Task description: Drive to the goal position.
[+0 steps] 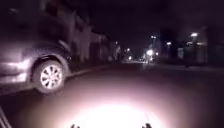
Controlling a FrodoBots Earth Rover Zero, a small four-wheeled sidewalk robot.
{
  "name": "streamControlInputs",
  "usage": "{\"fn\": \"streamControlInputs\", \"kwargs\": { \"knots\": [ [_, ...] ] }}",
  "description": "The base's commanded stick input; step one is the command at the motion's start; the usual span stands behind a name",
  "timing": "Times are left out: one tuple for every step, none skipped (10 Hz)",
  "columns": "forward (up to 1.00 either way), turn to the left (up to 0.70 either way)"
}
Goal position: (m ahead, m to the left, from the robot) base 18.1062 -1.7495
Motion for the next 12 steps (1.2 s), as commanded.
{"fn": "streamControlInputs", "kwargs": {
  "knots": [
    [0.70,0.00],
    [0.70,0.00],
    [0.70,0.00],
    [0.70,0.00],
    [0.70,0.00],
    [0.70,0.00],
    [0.70,0.00],
    [0.70,0.00],
    [0.70,0.00],
    [0.70,0.00],
    [0.70,-0.35],
    [0.70,-0.33]
  ]
}}
